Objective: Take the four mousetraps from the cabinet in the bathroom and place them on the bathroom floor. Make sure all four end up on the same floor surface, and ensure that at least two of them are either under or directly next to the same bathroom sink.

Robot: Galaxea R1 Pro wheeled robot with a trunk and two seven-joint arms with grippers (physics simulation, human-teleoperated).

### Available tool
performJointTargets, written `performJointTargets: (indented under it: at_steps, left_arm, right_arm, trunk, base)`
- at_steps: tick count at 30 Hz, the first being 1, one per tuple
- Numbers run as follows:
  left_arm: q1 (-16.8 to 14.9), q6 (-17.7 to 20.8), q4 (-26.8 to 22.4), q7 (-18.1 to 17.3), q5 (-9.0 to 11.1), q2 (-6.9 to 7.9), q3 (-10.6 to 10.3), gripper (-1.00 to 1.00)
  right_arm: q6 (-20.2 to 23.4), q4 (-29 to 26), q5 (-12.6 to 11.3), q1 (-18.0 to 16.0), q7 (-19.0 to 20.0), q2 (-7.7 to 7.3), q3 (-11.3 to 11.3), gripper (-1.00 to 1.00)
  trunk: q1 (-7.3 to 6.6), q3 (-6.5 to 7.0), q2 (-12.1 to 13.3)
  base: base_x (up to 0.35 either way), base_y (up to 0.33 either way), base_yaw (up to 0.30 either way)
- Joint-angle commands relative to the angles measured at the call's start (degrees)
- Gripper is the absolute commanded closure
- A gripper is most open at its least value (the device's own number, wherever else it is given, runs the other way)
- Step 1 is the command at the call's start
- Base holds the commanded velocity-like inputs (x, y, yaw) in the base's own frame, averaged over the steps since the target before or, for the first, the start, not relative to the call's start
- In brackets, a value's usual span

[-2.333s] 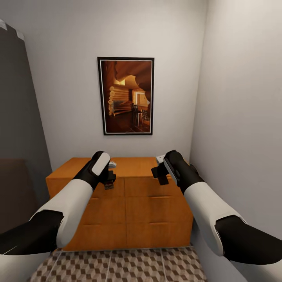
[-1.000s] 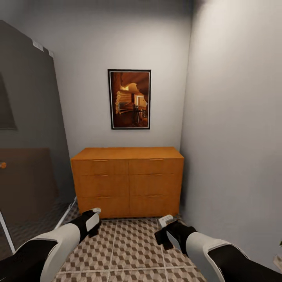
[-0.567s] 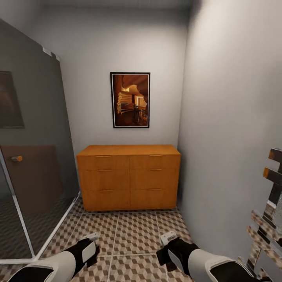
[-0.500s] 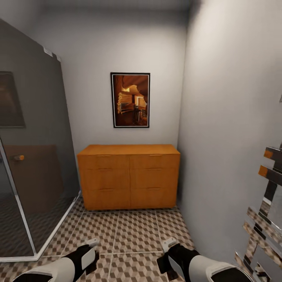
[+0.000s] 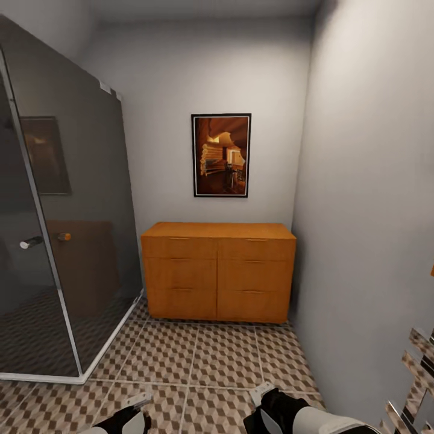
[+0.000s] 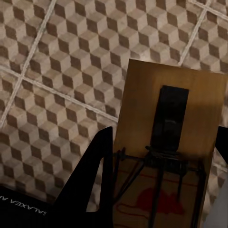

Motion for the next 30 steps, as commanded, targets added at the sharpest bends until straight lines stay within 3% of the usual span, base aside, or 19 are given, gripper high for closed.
performJointTargets:
  at_steps: [1, 5, 8, 19, 30]
  left_arm:
    - [0.22, -0.12, -0.04, 0.23, 0.34, 0.0, -0.46, 1.0]
    - [1.08, -4.19, -0.05, -0.47, 2.07, 0.09, -0.36, 1.0]
    - [1.19, -5.11, -0.05, -0.58, 2.59, 0.0, -0.39, 1.0]
    - [1.25, -5.48, 0.0, -0.85, 2.91, -0.18, -0.34, 1.0]
    - [1.25, -5.48, 0.03, -0.8, 2.99, -0.08, -0.34, 1.0]
  right_arm:
    - [0.15, 0.06, 0.44, -0.05, 0.52, 0.0, 0.29, 1.0]
    - [0.24, 0.01, 0.34, 0.01, 0.39, 0.0, 0.29, 1.0]
    - [0.32, -0.01, 0.33, 0.04, 0.43, 0.0, 0.32, 1.0]
    - [0.09, -0.02, 0.31, 0.05, 0.55, 0.0, 0.54, 1.0]
    - [-0.3, -0.02, 0.52, 0.05, 0.03, 0.0, 0.62, 1.0]
  trunk:
    - [0.0, -0.04, -0.04]
    - [0.0, -0.02, -0.04]
    - [0.0, -0.01, -0.04]
    - [0.0, -0.01, -0.04]
    - [0.0, -0.01, -0.04]
  base:
    - [0.0, 0.0, 0.29]
    - [0.0, 0.0, 0.291]
    - [0.0, 0.0, 0.291]
    - [0.0, 0.0, 0.085]
    - [0.0, 0.0, 0.259]
